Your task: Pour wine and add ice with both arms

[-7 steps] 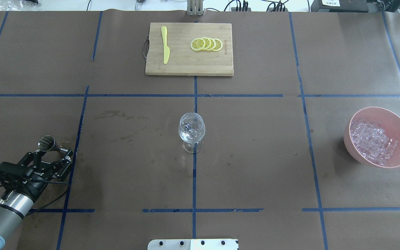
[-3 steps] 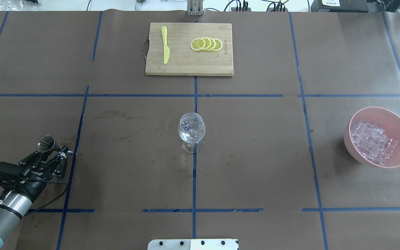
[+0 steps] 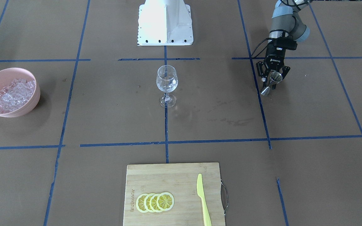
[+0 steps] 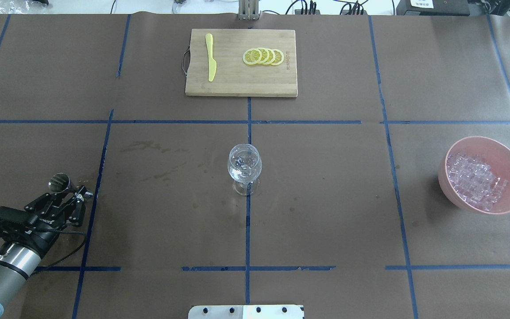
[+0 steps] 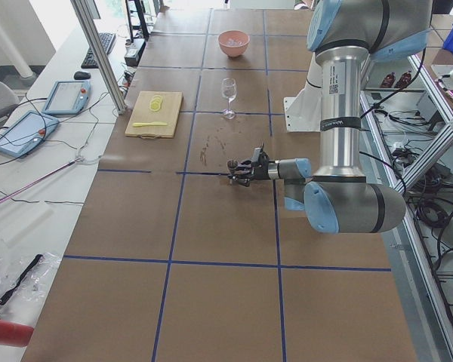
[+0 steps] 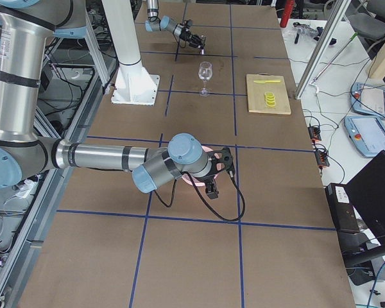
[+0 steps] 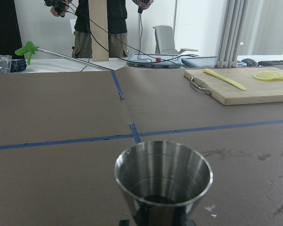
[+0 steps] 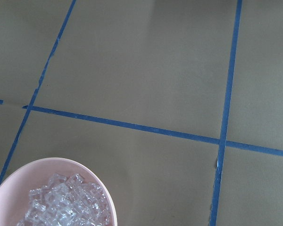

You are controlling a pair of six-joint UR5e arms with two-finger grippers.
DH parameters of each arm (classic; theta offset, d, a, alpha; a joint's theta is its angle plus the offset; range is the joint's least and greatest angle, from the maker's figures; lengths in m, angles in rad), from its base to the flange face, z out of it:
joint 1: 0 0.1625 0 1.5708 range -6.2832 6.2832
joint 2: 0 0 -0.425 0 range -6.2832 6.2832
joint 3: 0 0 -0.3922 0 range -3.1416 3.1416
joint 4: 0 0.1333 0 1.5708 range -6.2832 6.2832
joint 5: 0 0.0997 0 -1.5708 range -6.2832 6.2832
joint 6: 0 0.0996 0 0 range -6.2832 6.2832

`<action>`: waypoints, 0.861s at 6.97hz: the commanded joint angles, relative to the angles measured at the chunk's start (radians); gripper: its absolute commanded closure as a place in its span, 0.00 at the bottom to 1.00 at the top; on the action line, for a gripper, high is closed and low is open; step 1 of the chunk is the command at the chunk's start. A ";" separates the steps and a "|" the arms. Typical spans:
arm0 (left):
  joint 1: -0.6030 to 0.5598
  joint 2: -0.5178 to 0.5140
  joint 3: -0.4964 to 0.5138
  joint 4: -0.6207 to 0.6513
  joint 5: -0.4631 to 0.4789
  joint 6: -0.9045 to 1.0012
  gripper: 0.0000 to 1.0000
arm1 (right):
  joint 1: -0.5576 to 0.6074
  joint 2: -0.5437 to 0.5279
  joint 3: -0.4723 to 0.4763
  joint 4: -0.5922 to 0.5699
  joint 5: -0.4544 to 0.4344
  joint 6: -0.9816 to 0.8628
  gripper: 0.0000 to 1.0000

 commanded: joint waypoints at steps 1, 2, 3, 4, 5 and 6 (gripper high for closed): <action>0.000 0.001 0.002 0.000 0.003 0.000 0.56 | 0.000 0.000 0.000 0.000 0.000 0.000 0.00; 0.000 0.001 0.002 0.000 0.010 0.000 0.56 | 0.000 0.000 0.000 0.000 0.000 0.000 0.00; -0.002 0.001 0.002 0.000 0.015 0.000 0.77 | 0.000 0.000 0.000 0.000 0.000 0.000 0.00; -0.002 0.002 0.002 0.000 0.015 0.000 1.00 | 0.000 0.000 0.000 0.000 0.000 0.000 0.00; -0.002 0.002 -0.005 -0.002 0.015 0.001 1.00 | 0.000 0.002 0.000 0.000 0.000 0.000 0.00; -0.002 0.002 -0.016 -0.002 0.015 0.006 1.00 | 0.000 0.002 0.000 0.000 0.000 0.000 0.00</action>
